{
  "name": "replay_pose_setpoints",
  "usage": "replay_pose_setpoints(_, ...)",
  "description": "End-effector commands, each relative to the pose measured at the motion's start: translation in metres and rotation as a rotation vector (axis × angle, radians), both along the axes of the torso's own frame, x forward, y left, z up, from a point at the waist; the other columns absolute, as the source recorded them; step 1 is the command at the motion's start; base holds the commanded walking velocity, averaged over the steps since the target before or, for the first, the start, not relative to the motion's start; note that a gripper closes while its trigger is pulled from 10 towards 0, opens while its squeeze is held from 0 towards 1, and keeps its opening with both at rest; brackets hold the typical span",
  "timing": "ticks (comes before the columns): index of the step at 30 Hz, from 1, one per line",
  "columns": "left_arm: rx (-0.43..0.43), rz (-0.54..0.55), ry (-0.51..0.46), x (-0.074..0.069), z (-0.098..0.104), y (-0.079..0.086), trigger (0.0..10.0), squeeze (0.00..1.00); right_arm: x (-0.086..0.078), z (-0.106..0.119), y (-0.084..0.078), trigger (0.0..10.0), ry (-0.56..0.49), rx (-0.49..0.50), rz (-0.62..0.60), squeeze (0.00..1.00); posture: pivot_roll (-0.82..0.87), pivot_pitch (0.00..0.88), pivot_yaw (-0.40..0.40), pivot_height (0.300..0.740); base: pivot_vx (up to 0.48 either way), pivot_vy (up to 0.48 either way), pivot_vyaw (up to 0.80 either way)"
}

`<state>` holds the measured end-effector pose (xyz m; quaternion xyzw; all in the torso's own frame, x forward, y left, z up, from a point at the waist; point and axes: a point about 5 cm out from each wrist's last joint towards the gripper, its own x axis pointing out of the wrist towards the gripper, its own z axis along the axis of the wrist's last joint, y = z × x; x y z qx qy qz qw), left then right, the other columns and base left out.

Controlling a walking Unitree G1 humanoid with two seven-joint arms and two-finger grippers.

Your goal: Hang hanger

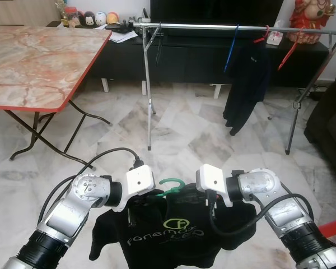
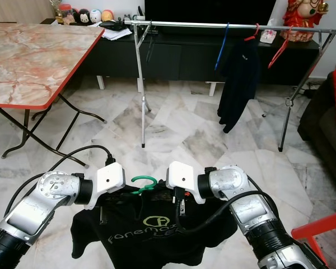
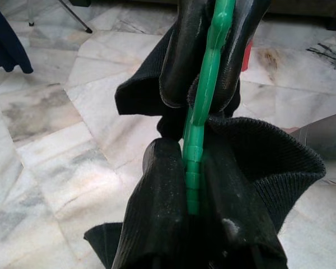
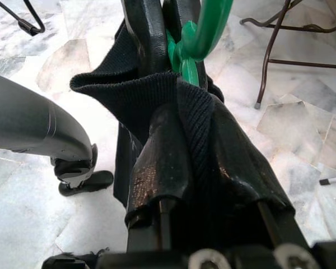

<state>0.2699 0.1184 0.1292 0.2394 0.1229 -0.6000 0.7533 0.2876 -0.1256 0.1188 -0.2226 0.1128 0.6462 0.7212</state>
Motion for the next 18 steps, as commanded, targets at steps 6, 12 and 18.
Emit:
replay_pose_setpoints(6,0.002,0.031,-0.015,0.0027,0.0008,0.0059,0.0,0.0,-0.002,0.0047,-0.0057,10.0,-0.006,-0.019,0.041,1.0,-0.06,0.0,-0.051,0.74,0.0,0.0,0.0)
replay_pose_setpoints(12,0.002,0.033,-0.015,0.0024,0.0006,0.0061,0.0,0.0,-0.0033,0.0035,-0.0069,10.0,0.007,-0.029,0.051,1.0,-0.06,0.0,-0.056,0.74,0.0,0.0,0.0)
replay_pose_setpoints(18,-0.003,0.032,-0.014,0.002,0.0004,0.005,0.0,0.0,-0.0065,0.0002,-0.0067,10.0,0.022,-0.041,0.081,0.0,-0.06,0.0,-0.058,0.74,0.0,0.0,0.0)
